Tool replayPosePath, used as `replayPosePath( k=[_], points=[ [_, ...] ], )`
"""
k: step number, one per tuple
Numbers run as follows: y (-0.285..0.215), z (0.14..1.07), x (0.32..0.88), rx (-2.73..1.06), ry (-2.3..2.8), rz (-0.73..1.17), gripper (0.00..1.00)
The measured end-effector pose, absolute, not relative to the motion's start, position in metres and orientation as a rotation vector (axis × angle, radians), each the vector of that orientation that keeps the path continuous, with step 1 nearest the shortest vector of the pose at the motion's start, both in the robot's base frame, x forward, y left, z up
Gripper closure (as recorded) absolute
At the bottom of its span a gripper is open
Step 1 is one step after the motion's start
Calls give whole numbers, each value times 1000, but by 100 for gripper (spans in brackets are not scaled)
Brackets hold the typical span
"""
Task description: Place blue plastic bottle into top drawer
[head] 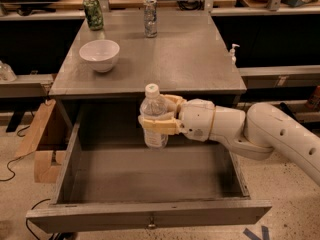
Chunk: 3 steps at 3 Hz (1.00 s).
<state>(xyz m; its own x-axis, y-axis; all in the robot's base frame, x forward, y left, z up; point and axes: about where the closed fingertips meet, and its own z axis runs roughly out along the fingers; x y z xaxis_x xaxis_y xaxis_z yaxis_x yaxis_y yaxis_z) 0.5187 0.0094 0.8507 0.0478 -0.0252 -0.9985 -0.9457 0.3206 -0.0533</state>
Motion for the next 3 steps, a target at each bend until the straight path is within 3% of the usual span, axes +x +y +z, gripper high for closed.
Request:
replayPosePath(
  k=[3],
  points=[
    [123,755,541,-1146,1250,1075,100]
  ],
)
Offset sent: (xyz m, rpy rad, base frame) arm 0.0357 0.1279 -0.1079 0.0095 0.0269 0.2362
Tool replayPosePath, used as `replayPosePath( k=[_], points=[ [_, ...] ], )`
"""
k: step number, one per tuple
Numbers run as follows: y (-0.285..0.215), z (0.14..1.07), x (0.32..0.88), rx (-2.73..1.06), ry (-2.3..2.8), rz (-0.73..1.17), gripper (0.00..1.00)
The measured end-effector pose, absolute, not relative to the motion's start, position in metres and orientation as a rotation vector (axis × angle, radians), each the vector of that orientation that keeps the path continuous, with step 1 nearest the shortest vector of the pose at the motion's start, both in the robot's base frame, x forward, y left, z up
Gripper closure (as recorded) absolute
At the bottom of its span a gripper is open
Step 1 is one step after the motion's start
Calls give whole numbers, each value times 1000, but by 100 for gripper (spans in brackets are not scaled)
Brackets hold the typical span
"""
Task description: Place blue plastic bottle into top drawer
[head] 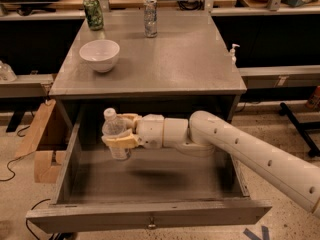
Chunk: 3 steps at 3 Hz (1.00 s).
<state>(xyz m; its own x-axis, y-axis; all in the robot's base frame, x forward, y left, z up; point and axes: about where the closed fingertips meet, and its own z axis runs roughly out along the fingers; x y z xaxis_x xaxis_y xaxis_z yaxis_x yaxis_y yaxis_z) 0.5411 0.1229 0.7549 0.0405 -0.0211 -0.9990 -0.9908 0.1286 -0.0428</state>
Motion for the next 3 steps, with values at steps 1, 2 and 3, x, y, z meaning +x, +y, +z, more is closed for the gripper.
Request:
replayPosePath(
  k=[1,2,3],
  points=[
    [140,731,536,-1151,1244,1081,100],
    [152,703,534,-1128,1277,1105,98],
    [157,687,534,-1105,1318,1117,91]
  ],
)
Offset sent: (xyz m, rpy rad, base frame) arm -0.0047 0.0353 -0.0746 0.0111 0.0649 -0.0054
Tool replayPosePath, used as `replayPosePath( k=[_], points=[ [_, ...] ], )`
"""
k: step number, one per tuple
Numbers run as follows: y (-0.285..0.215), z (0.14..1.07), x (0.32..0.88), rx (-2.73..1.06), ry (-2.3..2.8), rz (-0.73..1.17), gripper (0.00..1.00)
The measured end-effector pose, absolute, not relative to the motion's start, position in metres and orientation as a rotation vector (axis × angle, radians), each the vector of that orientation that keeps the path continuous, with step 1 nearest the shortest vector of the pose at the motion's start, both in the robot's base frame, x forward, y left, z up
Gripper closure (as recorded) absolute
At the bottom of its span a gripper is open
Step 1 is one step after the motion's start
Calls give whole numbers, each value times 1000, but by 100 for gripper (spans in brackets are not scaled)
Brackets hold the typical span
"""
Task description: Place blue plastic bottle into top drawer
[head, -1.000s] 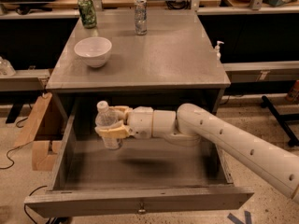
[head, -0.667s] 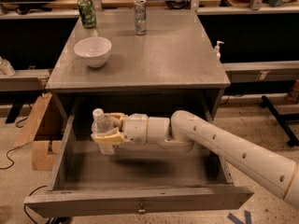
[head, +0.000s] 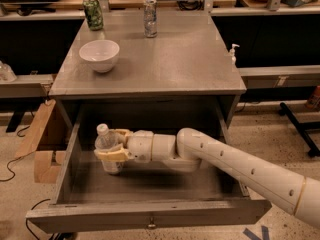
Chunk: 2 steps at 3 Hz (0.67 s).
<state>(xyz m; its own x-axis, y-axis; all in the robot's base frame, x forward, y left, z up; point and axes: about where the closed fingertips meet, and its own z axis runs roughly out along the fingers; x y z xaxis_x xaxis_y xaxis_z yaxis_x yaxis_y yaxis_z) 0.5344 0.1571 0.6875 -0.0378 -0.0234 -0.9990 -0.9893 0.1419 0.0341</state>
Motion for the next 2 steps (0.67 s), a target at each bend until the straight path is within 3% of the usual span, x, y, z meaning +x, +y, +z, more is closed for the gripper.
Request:
replayPosePath(
  k=[1,2],
  points=[
    [157,690,535,-1105,1319,1117,73],
    [157,691,535,-1105,1319,1117,40]
  ],
)
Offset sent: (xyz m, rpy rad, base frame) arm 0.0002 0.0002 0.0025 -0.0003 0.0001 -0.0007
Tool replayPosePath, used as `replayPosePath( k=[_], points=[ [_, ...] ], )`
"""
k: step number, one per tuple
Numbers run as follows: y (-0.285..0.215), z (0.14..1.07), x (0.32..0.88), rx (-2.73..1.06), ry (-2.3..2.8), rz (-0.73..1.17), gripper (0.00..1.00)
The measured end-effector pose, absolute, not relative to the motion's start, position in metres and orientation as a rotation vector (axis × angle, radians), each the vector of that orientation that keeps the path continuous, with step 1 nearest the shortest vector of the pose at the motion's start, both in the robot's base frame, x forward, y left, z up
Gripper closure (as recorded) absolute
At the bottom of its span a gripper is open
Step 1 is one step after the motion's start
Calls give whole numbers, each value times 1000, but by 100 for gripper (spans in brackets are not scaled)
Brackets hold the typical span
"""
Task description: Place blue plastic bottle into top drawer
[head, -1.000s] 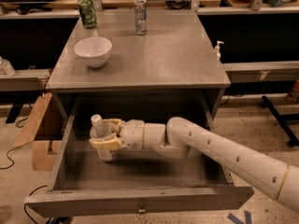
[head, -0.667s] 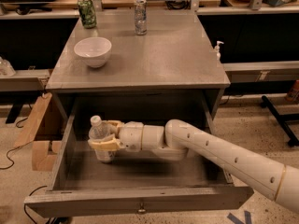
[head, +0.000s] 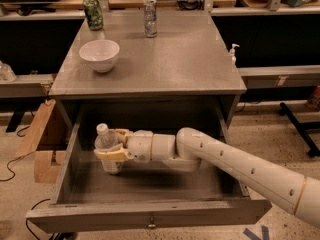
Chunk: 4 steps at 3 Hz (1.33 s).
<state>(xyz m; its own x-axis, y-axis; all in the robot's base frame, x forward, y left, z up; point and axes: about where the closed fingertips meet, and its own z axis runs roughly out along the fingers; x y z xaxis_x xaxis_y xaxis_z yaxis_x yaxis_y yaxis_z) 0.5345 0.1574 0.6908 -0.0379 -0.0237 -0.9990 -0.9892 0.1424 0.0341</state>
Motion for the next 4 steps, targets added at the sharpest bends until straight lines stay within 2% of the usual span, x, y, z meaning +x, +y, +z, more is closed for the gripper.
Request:
replayPosePath(
  k=[2,4],
  points=[
    [159,692,534,-1107,1316,1120,0],
    [131,717,526,-1147,1332,1138,0]
  ],
)
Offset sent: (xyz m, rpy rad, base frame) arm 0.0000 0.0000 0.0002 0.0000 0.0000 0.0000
